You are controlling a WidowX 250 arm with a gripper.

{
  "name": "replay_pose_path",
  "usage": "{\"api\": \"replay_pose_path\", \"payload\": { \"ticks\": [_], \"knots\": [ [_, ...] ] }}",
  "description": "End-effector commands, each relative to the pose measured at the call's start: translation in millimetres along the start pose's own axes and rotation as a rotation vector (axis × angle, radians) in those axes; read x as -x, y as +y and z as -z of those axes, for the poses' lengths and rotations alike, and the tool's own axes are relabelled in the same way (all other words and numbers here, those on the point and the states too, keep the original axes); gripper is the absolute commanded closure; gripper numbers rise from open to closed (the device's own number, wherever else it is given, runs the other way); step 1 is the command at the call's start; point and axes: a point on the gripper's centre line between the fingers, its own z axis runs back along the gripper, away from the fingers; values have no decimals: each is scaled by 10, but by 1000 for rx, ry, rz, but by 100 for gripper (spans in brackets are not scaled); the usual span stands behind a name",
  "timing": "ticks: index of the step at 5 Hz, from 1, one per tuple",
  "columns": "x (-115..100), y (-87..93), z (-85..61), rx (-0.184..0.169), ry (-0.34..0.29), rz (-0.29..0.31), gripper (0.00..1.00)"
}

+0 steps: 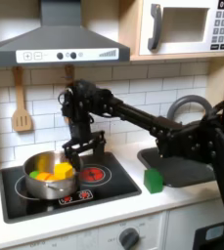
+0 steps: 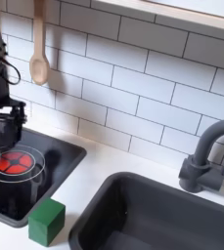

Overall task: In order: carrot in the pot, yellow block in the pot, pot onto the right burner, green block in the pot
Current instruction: 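Move the pot onto the right burner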

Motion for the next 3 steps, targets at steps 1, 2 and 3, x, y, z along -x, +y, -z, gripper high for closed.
{"api": "replay_pose_path", "payload": {
  "ticks": [1, 2, 3],
  "knots": [
    [124, 4, 60, -24, -16, 25, 0],
    [163, 89, 61, -62, -116, 53, 0],
    [182, 86, 59, -80, -183, 94, 0]
  ]
}}
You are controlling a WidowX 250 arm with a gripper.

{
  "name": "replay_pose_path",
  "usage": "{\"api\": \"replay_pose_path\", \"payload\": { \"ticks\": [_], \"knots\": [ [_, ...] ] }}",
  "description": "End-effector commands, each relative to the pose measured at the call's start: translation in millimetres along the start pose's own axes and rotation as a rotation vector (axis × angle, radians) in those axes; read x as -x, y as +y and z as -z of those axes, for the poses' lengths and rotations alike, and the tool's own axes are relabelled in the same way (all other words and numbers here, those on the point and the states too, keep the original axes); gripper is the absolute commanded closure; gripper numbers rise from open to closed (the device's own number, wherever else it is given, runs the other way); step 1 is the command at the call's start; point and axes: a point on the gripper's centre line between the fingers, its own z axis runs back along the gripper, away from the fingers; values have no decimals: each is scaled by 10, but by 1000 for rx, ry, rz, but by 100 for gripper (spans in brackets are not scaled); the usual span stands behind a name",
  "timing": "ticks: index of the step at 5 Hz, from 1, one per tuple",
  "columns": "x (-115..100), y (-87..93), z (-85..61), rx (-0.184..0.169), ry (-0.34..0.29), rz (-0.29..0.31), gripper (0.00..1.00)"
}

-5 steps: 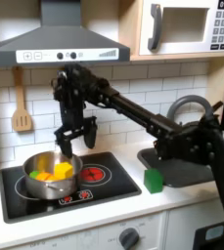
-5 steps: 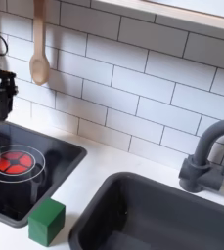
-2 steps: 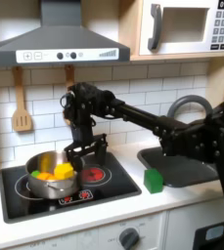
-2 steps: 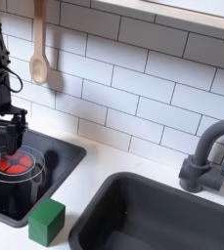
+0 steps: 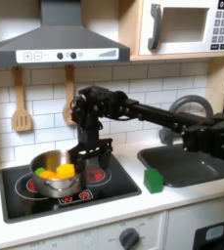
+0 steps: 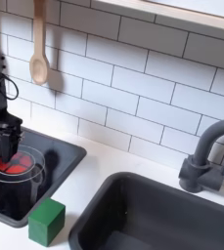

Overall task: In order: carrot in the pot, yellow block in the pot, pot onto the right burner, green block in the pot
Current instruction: 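Move the pot onto the right burner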

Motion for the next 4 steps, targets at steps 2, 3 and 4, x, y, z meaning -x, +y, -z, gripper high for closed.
{"api": "replay_pose_path", "payload": {
  "ticks": [2, 3, 4],
  "knots": [
    [-12, 31, 71, -26, -94, 32, 0],
    [-25, 19, 78, -23, -101, 34, 30],
    [-8, 84, 90, -23, -109, 13, 100]
  ]
}}
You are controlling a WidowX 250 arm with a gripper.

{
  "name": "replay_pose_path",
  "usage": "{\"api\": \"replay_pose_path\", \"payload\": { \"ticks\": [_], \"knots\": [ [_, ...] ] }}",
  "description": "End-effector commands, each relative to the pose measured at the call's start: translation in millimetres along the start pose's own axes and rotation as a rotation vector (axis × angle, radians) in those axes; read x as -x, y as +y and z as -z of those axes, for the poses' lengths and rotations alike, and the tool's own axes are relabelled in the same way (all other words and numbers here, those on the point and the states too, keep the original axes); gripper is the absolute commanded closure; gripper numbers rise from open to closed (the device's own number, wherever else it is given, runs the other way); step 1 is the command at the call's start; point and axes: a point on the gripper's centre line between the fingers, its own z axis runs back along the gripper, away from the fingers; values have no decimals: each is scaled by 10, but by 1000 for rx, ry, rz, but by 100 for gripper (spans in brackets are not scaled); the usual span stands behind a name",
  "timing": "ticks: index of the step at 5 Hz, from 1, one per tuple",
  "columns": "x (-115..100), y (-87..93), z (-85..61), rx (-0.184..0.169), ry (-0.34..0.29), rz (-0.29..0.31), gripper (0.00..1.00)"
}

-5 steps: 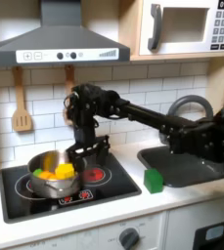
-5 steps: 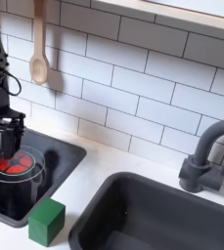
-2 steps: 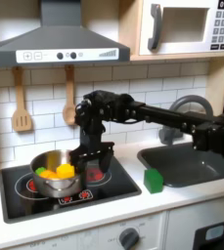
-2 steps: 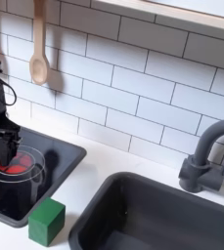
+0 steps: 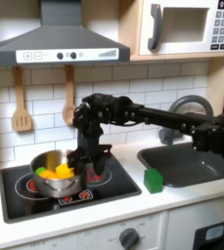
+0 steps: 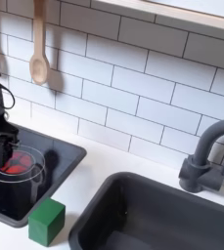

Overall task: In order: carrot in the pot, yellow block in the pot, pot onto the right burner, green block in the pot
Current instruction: 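Move the pot onto the right burner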

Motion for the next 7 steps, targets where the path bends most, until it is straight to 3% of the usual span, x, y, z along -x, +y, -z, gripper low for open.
{"api": "replay_pose_path", "payload": {
  "ticks": [1, 4, 5, 6, 7],
  "knots": [
    [15, -11, -50, 7, -23, 6, 100],
    [5, 26, -72, 13, -9, 14, 100],
    [-102, -7, -66, 7, -9, 30, 100],
    [-196, -70, 71, 19, 18, 44, 100],
    [-277, -132, 88, 26, 2, 51, 100]
  ]
}}
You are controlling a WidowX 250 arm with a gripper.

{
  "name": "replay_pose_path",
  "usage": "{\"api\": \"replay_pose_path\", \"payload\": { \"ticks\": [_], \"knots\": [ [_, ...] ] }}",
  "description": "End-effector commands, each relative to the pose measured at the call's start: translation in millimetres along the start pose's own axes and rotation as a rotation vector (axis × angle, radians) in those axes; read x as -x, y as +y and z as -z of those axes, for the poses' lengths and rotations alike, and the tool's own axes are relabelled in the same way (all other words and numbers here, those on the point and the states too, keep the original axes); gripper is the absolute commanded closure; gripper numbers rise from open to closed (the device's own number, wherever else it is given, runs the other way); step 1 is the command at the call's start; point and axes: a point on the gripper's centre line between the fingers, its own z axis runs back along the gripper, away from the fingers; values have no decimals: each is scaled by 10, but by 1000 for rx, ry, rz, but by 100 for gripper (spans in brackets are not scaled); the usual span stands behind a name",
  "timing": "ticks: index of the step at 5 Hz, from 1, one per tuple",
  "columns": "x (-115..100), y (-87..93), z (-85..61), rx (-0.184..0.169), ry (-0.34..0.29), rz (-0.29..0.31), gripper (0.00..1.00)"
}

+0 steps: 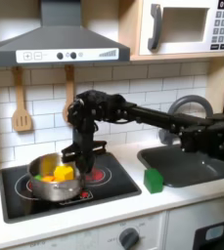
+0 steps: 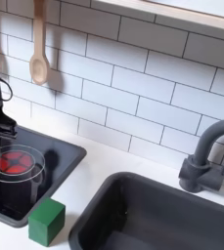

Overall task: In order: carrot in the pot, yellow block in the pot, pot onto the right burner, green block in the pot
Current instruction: 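Move the pot onto the right burner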

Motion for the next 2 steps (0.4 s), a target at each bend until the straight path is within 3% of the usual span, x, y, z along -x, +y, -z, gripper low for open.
{"api": "replay_pose_path", "payload": {
  "ticks": [1, 2],
  "knots": [
    [-124, -175, 111, 15, 5, 32, 100],
    [-126, -301, 142, 19, 7, 64, 100]
  ]
}}
